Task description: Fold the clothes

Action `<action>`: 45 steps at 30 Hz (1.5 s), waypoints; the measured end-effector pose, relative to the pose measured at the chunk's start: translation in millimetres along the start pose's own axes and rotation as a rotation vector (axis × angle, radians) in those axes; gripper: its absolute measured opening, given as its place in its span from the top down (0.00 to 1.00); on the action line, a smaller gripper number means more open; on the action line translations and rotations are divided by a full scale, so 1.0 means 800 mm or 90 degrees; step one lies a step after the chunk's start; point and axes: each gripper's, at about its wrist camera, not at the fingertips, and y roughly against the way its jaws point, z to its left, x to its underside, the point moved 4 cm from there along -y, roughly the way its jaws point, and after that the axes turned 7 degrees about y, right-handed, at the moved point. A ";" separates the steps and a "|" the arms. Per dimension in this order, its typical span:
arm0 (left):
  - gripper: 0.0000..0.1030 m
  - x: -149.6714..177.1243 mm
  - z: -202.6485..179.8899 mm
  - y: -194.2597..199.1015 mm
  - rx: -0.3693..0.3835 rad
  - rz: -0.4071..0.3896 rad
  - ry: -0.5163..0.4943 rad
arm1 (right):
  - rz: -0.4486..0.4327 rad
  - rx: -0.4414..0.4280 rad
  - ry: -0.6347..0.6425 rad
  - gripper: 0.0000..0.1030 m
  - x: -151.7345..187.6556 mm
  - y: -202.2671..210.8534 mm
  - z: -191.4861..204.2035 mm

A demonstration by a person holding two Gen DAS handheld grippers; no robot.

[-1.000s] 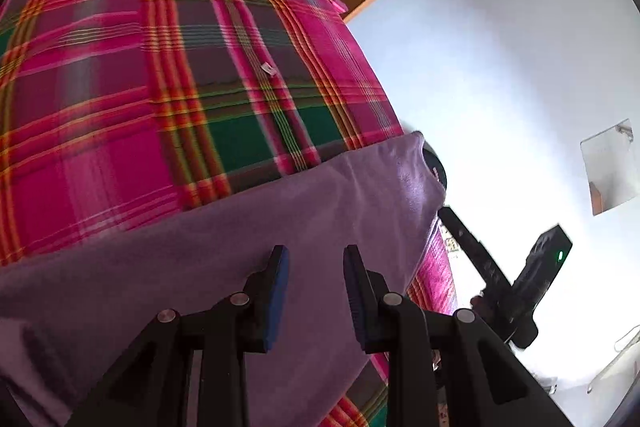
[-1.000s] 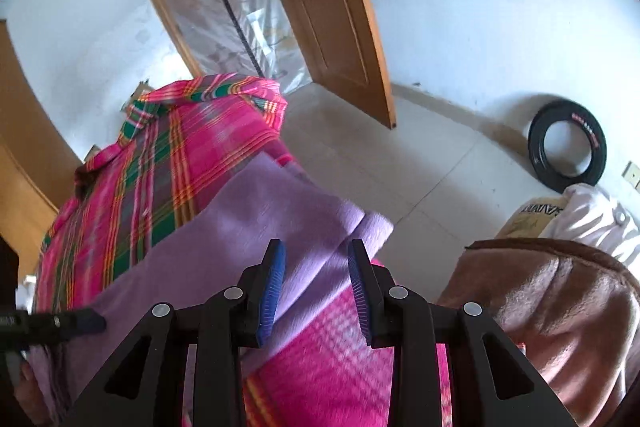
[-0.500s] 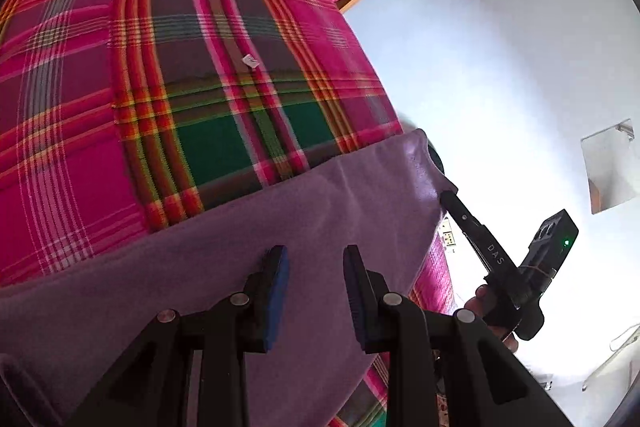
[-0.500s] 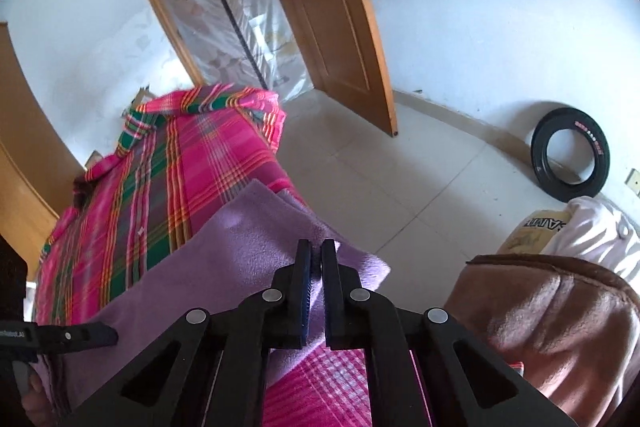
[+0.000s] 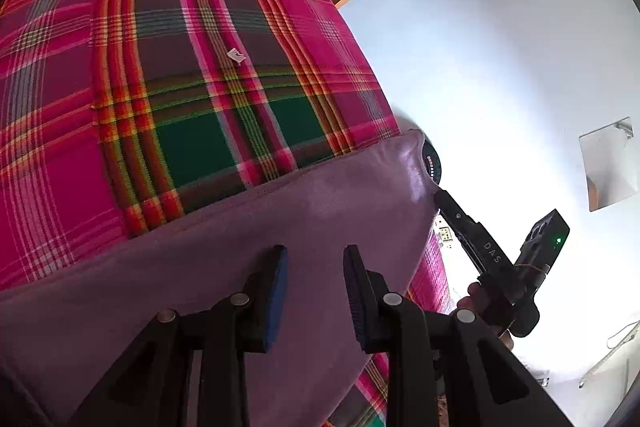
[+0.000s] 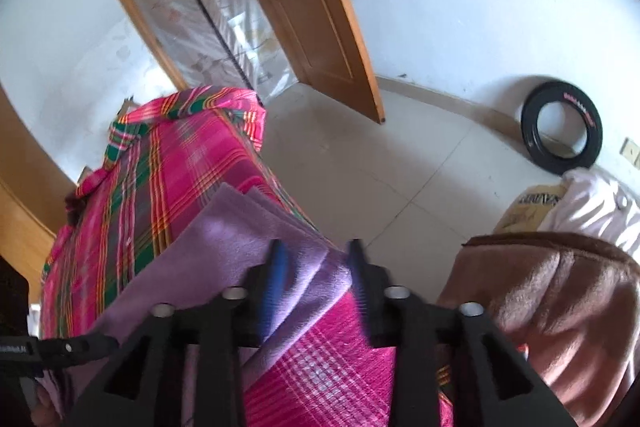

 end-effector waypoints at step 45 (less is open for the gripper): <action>0.72 0.022 0.008 0.016 0.026 -0.002 0.037 | -0.094 -0.070 0.257 0.92 0.030 0.067 0.123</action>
